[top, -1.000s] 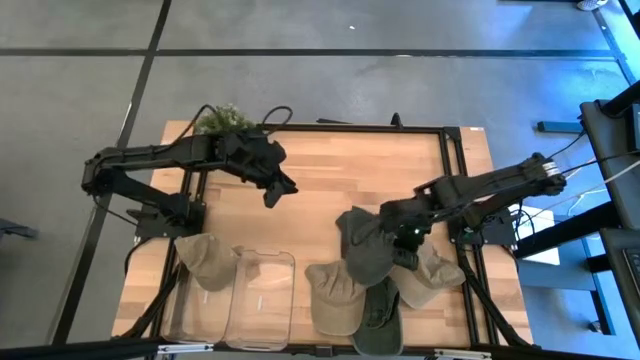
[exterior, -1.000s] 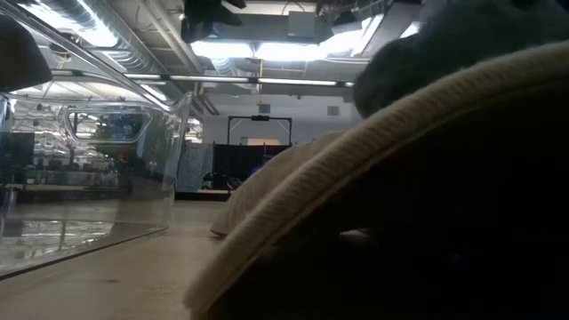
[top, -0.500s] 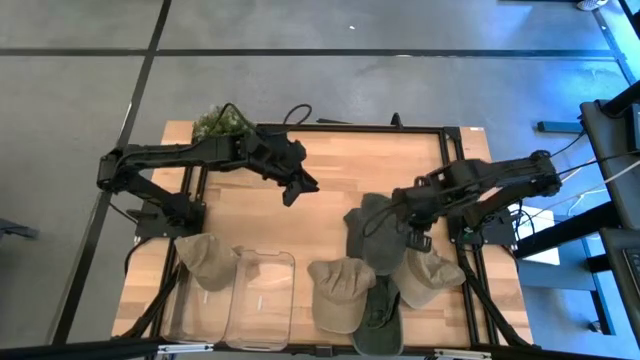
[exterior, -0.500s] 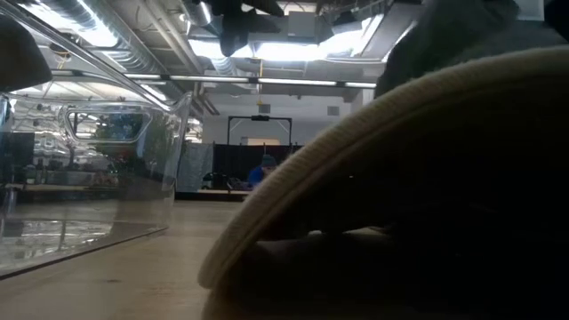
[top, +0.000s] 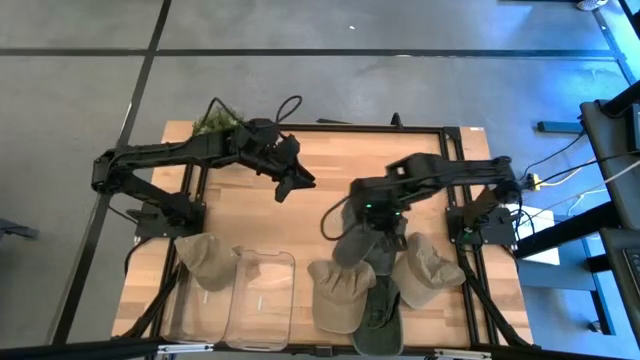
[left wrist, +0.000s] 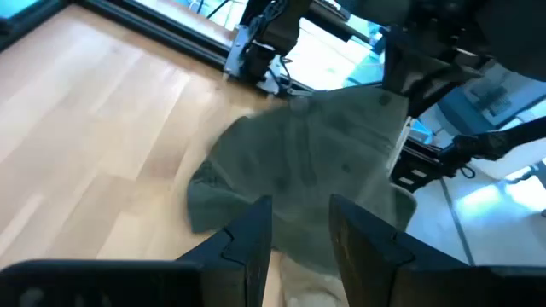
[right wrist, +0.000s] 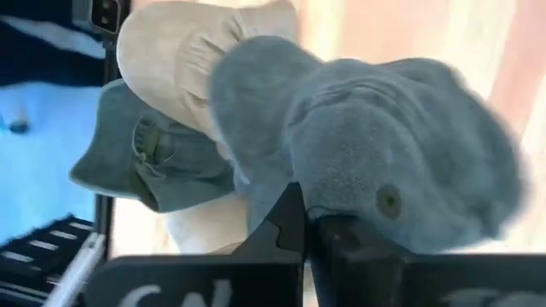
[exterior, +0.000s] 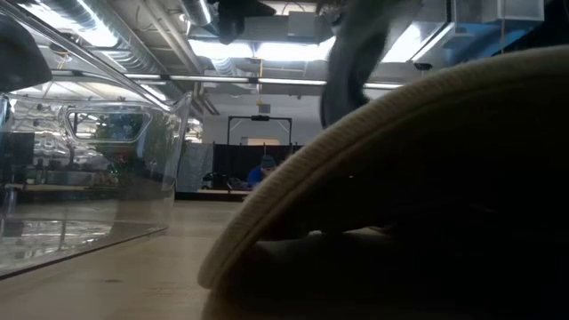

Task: Pick & Place hat
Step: Put the top black cap into the right transparent bin

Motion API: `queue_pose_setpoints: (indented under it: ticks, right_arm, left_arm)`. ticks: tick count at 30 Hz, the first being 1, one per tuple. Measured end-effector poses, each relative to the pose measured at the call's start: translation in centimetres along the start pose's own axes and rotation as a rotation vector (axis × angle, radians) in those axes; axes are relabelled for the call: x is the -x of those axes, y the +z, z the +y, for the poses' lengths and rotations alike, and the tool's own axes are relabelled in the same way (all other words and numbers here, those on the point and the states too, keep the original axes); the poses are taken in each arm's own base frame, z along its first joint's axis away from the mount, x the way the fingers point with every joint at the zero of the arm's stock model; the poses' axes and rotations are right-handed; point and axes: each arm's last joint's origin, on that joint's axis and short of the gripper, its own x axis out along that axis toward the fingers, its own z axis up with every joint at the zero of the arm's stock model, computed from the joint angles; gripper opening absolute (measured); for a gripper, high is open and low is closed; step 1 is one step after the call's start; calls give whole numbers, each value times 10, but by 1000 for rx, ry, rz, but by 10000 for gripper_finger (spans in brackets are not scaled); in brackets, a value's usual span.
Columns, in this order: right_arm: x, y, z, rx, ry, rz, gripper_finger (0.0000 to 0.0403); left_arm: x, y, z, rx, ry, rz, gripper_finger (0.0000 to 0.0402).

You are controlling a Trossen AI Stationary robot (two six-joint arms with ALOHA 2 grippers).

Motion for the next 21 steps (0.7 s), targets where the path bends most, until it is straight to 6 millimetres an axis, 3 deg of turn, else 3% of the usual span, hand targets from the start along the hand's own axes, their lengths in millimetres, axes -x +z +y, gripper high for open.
queue_pose_setpoints:
  ticks: [5,10,21]
  right_arm:
    - [5,10,-13,81,-43,-36,2]
    - [2,14,-24,18,-66,-30,2]
    - [-35,30,-12,45,-9,61,3]
  left_arm:
    - [22,-3,-4,8,55,3,114]
    - [38,-5,-7,7,122,-22,114]
    - [23,-9,-1,-23,127,47,113]
